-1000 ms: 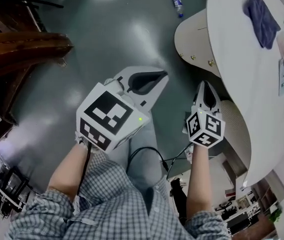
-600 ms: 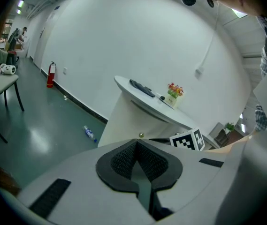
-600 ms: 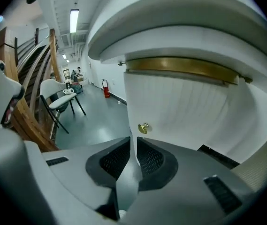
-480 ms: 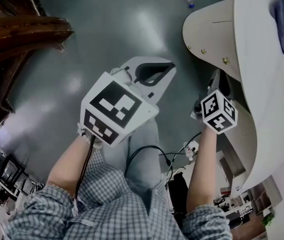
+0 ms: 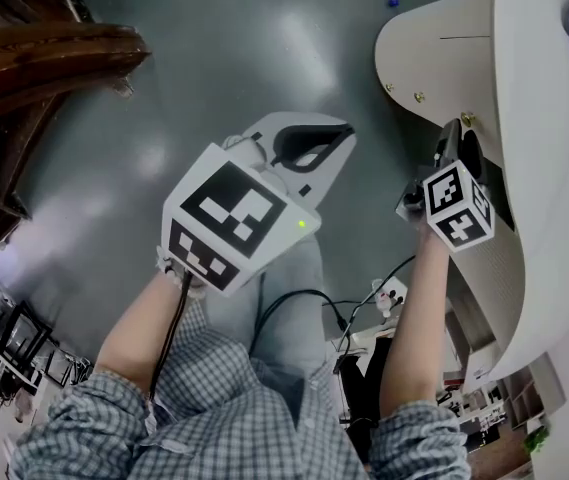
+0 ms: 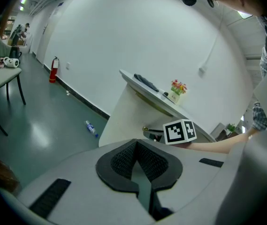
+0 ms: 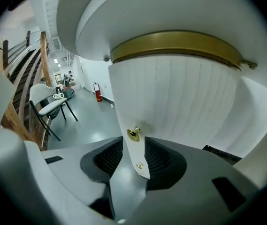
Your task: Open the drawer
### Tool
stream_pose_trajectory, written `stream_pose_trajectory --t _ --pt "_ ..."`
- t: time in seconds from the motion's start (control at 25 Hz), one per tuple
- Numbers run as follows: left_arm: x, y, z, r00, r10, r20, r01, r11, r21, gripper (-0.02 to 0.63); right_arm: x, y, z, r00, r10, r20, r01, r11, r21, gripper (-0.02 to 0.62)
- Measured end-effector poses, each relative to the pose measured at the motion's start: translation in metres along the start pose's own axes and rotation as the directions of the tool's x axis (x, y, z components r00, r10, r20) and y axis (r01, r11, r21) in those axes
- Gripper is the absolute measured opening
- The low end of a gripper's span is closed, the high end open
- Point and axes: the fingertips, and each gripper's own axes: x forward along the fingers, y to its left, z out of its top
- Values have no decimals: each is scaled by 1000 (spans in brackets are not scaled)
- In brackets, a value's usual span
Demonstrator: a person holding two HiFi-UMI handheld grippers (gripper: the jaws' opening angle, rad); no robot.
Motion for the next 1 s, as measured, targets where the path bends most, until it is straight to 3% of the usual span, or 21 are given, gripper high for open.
stream_pose_trajectory --t 1.0 --pt "-11 16 7 1000 19 -14 -19 1000 11 3 11 -5 8 996 -82 24 80 995 61 87"
